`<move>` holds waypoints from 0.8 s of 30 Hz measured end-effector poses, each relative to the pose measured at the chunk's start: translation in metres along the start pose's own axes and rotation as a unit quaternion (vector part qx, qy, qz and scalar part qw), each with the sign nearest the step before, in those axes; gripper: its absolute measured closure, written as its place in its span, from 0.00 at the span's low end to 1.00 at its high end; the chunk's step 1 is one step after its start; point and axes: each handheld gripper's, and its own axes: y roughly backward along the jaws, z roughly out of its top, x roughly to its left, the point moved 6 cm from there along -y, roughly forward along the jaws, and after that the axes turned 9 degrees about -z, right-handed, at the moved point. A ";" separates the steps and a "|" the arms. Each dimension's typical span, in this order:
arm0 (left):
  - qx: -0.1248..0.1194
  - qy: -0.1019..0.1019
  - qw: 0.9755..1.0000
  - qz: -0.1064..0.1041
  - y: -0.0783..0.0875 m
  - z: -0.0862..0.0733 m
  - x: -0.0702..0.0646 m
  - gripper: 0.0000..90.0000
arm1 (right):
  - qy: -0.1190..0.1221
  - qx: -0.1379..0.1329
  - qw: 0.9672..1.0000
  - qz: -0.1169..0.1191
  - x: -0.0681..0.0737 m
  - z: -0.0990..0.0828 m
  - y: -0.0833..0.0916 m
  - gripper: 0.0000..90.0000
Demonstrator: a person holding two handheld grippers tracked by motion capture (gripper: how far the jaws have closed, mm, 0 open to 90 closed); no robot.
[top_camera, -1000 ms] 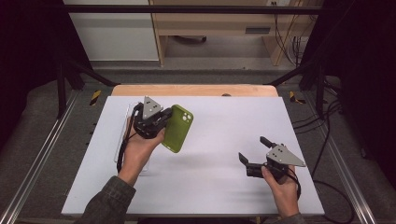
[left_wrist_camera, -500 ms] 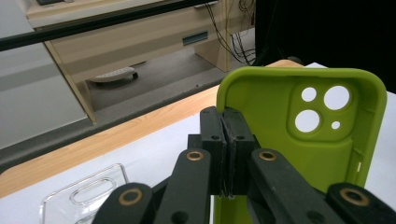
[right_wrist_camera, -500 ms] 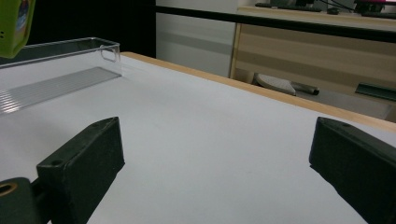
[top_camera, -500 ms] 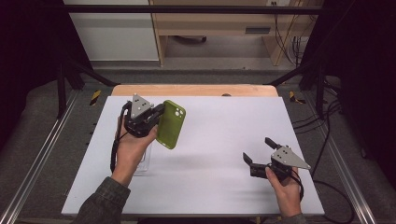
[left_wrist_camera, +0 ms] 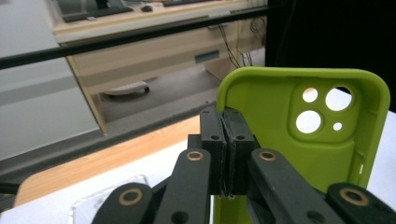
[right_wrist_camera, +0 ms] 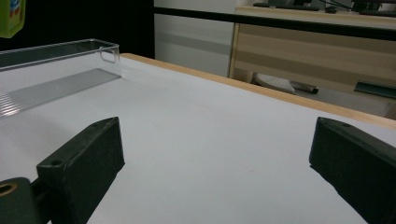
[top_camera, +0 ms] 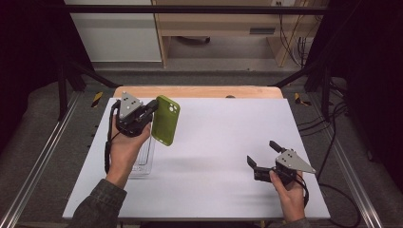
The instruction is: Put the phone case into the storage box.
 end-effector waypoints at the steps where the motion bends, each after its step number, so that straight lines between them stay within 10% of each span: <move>1: -0.004 0.000 1.000 0.005 0.002 0.001 0.002 0.97 | -0.001 -0.001 1.000 0.000 0.000 0.000 0.000 0.04; 24: -0.030 0.021 0.998 0.046 0.012 -0.006 0.037 0.97 | -0.023 -0.007 1.000 -0.006 -0.006 -0.002 0.007 0.03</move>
